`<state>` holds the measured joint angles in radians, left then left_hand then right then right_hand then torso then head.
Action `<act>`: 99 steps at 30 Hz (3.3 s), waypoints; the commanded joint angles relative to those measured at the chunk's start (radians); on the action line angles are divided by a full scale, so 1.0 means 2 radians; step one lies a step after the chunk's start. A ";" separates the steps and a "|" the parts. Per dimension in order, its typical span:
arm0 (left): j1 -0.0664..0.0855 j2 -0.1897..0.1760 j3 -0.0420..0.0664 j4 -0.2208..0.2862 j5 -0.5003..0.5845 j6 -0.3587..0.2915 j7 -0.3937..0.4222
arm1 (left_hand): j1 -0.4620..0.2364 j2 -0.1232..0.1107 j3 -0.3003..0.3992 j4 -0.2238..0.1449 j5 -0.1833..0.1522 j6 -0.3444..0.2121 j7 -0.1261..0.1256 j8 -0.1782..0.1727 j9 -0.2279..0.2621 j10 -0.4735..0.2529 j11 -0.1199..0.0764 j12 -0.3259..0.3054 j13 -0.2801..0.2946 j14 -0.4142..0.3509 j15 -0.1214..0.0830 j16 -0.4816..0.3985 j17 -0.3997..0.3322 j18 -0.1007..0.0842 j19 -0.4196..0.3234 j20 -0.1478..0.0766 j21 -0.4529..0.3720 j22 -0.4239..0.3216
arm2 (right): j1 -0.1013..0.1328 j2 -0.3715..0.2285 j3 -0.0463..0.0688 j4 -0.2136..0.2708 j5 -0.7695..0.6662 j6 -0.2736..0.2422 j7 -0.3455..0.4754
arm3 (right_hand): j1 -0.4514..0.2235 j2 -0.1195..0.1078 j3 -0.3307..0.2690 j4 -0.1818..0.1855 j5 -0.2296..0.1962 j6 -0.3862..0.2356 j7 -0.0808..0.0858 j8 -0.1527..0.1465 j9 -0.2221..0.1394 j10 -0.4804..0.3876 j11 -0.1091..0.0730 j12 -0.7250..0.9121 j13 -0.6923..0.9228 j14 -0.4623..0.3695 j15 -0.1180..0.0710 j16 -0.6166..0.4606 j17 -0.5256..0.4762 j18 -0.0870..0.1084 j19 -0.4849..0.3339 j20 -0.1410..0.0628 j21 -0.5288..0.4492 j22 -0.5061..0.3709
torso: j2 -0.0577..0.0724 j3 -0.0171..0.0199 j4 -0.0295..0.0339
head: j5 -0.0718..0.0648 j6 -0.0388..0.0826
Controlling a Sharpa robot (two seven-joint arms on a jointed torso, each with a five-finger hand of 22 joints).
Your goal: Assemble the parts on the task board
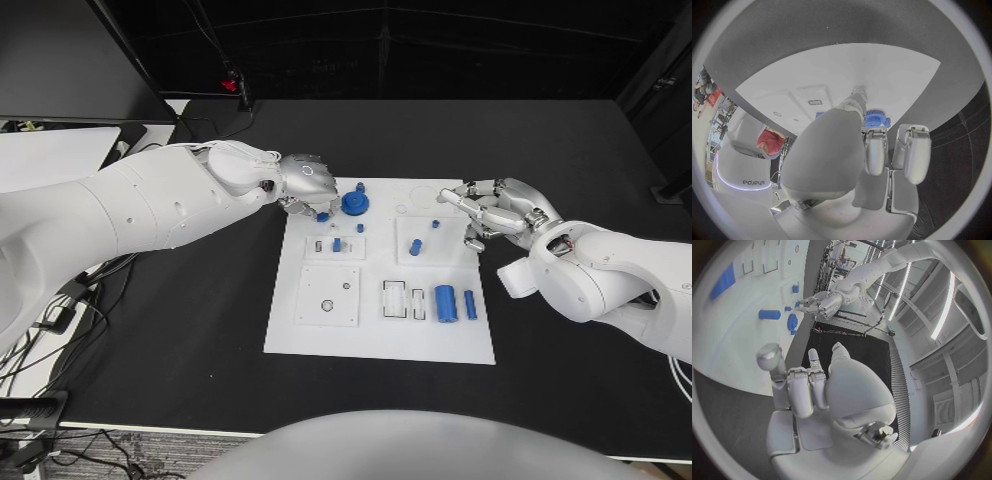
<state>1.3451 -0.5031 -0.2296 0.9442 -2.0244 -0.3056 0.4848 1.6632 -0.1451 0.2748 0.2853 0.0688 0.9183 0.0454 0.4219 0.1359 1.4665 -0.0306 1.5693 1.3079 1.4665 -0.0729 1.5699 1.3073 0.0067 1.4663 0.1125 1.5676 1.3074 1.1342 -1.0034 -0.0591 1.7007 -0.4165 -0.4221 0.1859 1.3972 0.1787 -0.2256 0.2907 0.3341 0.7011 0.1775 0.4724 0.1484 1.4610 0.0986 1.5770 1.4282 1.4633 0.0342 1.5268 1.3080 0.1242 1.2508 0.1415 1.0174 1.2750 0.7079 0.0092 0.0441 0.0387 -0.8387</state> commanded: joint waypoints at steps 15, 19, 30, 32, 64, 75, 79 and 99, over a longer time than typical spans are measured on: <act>-0.004 -0.001 -0.002 -0.004 -0.007 0.018 0.000 | 0.004 0.002 -0.004 0.000 -0.002 -0.107 -0.001 0.157 0.096 0.052 0.002 0.001 0.131 0.052 0.004 0.000 0.132 -0.003 0.052 0.003 0.002 0.132 | 0.001 0.001 0.000 0.000 -0.001 0.005 0.001 | 0.005 0.002 -0.003 0.000 0.003 -0.004 0.000 0.003 -0.001 0.055 0.001 -0.003 0.071 0.028 0.000 0.000 0.090 0.003 -0.003 0.000 -0.003 -0.001 | 0.000 0.0001 0.0003 | 0.000 -0.003; -0.004 -0.001 -0.002 -0.004 -0.007 0.020 0.000 | 0.003 0.003 -0.003 0.000 -0.003 -0.110 -0.001 0.167 0.101 0.052 0.002 0.001 0.131 0.052 0.004 0.000 0.132 -0.003 0.052 0.003 0.002 0.132 | 0.001 0.001 0.000 0.000 -0.001 0.005 0.000 | 0.005 0.002 -0.003 0.000 0.003 -0.004 0.000 0.003 -0.001 0.055 0.001 -0.003 0.071 0.028 0.000 0.000 0.090 0.003 -0.003 0.000 -0.003 -0.001 | 0.000 -0.0001 0.0000 | 0.001 -0.003; -0.004 -0.001 -0.002 -0.005 -0.007 0.020 -0.003 | 0.001 0.002 -0.002 0.001 -0.003 -0.124 0.000 0.202 0.123 0.052 0.003 0.001 0.131 0.052 0.004 0.000 0.132 -0.003 0.052 0.004 0.002 0.132 | 0.001 0.001 0.000 0.000 -0.001 0.006 0.000 | 0.005 0.002 -0.003 0.000 0.003 -0.004 0.000 0.003 -0.001 0.055 0.001 -0.003 0.071 0.028 0.000 0.000 0.090 0.003 -0.003 0.000 -0.003 -0.001 | 0.000 0.0002 0.0004 | 0.001 -0.004; -0.004 -0.001 -0.002 -0.005 -0.007 0.020 -0.003 | -0.001 0.002 -0.002 0.001 -0.003 -0.130 0.000 0.216 0.133 0.052 0.003 0.001 0.131 0.052 0.004 0.000 0.132 -0.003 0.052 0.004 0.002 0.132 | 0.001 0.001 0.000 0.000 -0.001 0.006 0.000 | 0.005 0.002 -0.003 0.000 0.003 -0.004 0.000 0.003 -0.001 0.055 0.001 -0.003 0.071 0.028 0.000 0.000 0.090 0.003 -0.003 0.000 -0.003 -0.001 | 0.000 0.0002 0.0003 | 0.001 -0.003; -0.005 -0.003 -0.002 -0.009 -0.007 0.020 -0.004 | -0.008 0.002 -0.004 0.002 -0.007 -0.150 0.000 0.258 0.165 0.052 0.003 0.001 0.131 0.052 0.004 0.000 0.132 -0.003 0.052 0.004 0.002 0.132 | 0.001 0.000 0.000 0.000 -0.001 0.006 -0.001 | 0.005 0.002 -0.003 0.000 0.003 -0.004 0.000 0.003 -0.001 0.055 0.001 -0.003 0.071 0.028 0.000 0.000 0.090 0.003 -0.003 0.000 -0.003 -0.001 | 0.000 -0.0001 0.0001 | 0.002 -0.006; -0.005 -0.003 -0.002 -0.011 -0.007 0.022 -0.004 | -0.011 0.002 -0.006 0.002 -0.008 -0.154 -0.001 0.277 0.180 0.052 0.003 0.001 0.131 0.052 0.003 0.000 0.132 -0.003 0.052 0.004 0.002 0.132 | 0.001 0.001 0.000 0.000 -0.001 0.006 -0.001 | 0.005 0.002 -0.003 0.000 0.003 -0.004 0.000 0.003 -0.001 0.055 0.001 -0.003 0.071 0.028 0.000 0.000 0.090 0.003 -0.003 0.000 -0.003 -0.001 | 0.000 -0.0001 0.0000 | 0.001 -0.006; -0.005 -0.003 -0.002 -0.012 -0.007 0.022 -0.004 | -0.011 0.002 -0.005 0.002 -0.008 -0.155 -0.002 0.280 0.182 0.052 0.002 0.001 0.131 0.052 0.003 0.000 0.132 -0.003 0.052 0.004 0.002 0.132 | 0.001 0.001 0.000 0.000 -0.001 0.006 -0.001 | 0.005 0.002 -0.003 0.000 0.003 -0.004 0.000 0.003 -0.001 0.055 0.001 -0.003 0.071 0.028 0.000 0.000 0.090 0.003 -0.003 0.000 -0.003 -0.001 | 0.000 0.0000 0.0000 | 0.001 -0.006; -0.006 -0.002 -0.002 -0.016 -0.007 0.022 -0.008 | -0.010 0.001 -0.002 0.002 -0.008 -0.188 0.002 0.263 0.178 0.052 0.005 0.001 0.131 0.052 0.004 0.000 0.132 -0.003 0.052 0.003 0.002 0.132 | 0.001 0.001 0.000 -0.001 -0.001 0.007 -0.002 | 0.005 0.002 -0.003 0.000 0.003 -0.004 0.000 0.003 -0.001 0.055 0.001 -0.003 0.071 0.028 0.000 0.000 0.090 0.003 -0.003 0.000 -0.003 -0.001 | 0.000 0.0000 0.0003 | 0.001 -0.007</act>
<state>1.3410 -0.5068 -0.2295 0.9155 -2.0214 -0.2905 0.4772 1.6397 -0.1349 0.2679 0.2879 0.0538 0.5479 0.0472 0.9507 0.4927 1.4662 -0.0305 1.5724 1.3096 1.4661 -0.0733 1.5699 1.3073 0.0068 1.4663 0.1125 1.5676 1.3074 1.1341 -1.0012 -0.0591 1.6979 -0.4169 -0.4170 0.1776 1.4013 0.1828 -0.2256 0.2907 0.3341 0.7011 0.1775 0.4724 0.1485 1.4610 0.0986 1.5743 1.4571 1.4633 0.0342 1.5268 1.3074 0.1242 1.2508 0.1416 1.0174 1.2744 0.7081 0.0092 0.0441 0.0407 -0.8533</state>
